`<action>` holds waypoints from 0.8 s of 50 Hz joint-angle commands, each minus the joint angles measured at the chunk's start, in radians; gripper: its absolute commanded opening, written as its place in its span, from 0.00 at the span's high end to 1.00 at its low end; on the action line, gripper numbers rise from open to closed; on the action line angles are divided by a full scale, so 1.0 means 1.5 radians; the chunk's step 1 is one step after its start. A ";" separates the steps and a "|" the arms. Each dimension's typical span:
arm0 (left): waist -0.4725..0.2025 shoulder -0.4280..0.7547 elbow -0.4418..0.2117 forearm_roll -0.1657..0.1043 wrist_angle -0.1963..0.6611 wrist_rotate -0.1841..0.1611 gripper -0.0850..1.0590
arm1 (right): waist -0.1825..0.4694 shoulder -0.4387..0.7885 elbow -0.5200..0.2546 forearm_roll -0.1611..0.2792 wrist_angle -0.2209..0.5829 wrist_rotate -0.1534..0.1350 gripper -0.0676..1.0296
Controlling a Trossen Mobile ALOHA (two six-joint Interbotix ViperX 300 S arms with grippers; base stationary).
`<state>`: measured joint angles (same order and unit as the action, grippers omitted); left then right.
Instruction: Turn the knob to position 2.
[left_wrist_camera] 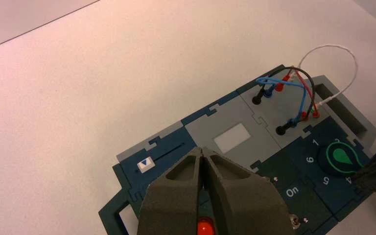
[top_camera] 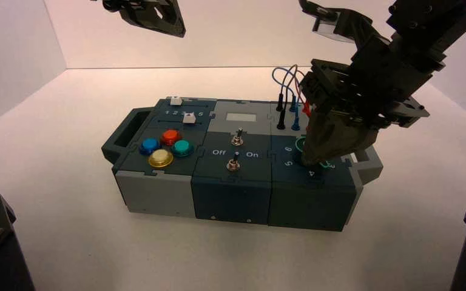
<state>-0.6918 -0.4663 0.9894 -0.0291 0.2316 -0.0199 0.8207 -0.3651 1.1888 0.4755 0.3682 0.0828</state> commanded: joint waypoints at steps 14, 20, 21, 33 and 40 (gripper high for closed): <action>-0.002 -0.003 -0.019 0.001 -0.001 0.003 0.95 | -0.011 -0.007 0.010 0.001 0.003 0.005 0.96; -0.002 -0.003 -0.019 0.001 -0.001 0.004 0.95 | -0.015 -0.008 0.012 0.001 0.003 0.005 0.96; -0.002 -0.004 -0.019 0.001 0.000 0.004 0.95 | -0.016 -0.008 0.012 0.001 0.003 0.005 0.96; -0.002 -0.008 -0.019 0.001 0.004 0.004 0.96 | -0.028 -0.010 0.015 -0.009 0.010 0.005 0.96; -0.002 -0.008 -0.019 0.001 0.005 0.005 0.95 | -0.040 -0.011 0.017 -0.017 0.018 0.005 0.96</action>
<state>-0.6918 -0.4679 0.9894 -0.0291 0.2424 -0.0184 0.7777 -0.3697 1.2226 0.4587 0.3896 0.0844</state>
